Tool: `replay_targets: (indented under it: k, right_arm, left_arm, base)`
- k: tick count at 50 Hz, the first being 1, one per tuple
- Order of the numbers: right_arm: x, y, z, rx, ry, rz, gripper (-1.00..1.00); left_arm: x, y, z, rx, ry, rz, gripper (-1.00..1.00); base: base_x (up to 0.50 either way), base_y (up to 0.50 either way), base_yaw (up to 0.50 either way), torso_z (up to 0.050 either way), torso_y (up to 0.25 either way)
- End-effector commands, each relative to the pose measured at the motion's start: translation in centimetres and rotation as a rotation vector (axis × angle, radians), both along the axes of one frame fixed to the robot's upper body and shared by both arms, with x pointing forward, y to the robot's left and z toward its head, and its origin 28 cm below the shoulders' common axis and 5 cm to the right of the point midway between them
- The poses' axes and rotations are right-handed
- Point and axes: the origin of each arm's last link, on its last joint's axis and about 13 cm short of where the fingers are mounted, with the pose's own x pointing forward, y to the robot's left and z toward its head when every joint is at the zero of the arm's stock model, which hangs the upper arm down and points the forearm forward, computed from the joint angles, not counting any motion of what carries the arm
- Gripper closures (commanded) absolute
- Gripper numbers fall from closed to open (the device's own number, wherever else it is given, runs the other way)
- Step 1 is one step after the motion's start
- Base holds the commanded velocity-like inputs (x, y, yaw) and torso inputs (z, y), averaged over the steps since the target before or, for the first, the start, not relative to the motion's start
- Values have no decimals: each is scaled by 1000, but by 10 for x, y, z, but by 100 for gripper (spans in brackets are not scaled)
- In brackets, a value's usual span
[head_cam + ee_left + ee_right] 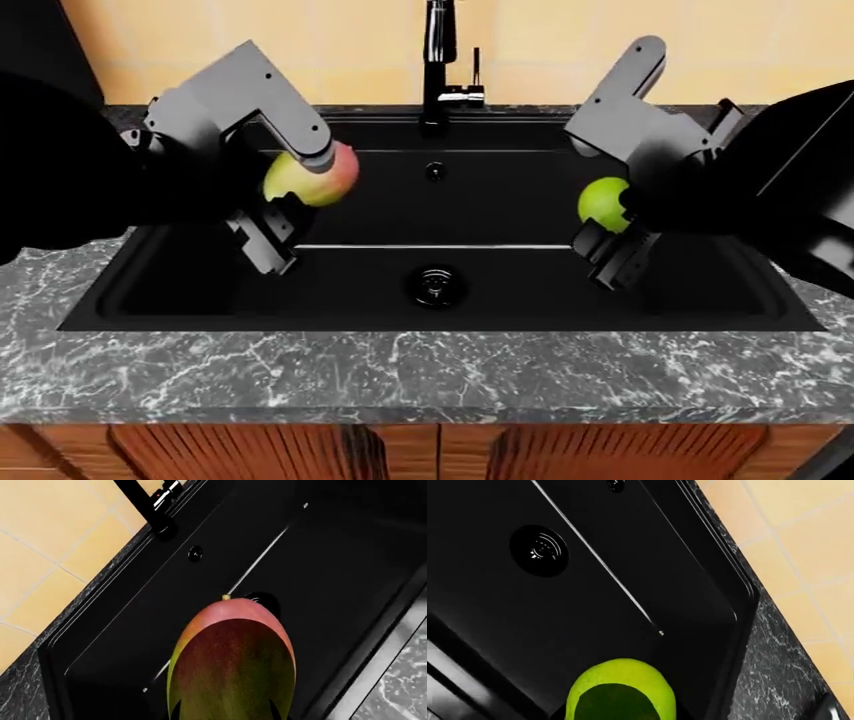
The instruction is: Pick up the fruits and vegetables and place them in the sink. Turn on the sink faucet to wash them. Then turn the sink off and put them in the tray.
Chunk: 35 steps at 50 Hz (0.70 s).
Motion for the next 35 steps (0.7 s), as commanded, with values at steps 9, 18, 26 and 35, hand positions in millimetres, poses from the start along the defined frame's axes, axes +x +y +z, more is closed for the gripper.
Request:
replay_targets:
  k: [9, 18, 26, 35]
  right_arm:
    - [-7, -3, 7, 47, -81, 33, 100]
    - [-11, -4, 9, 64, -114, 50, 100]
    - [-12, -5, 10, 74, -127, 57, 100]
    - [-12, -4, 10, 78, -137, 67, 100]
  left_arm:
    - [0, -5, 6, 3, -49, -27, 100]
    - [-1, -5, 6, 5, -49, -27, 100]
    - [-1, -5, 7, 8, -48, -28, 100]
    - [0, -5, 8, 10, -49, -27, 100]
  base:
    - [-336, -492, 0, 0, 0]
    - [-390, -347, 0, 0, 0]
    - [-353, -432, 0, 0, 0]
    - [-196, -500, 0, 0, 0]
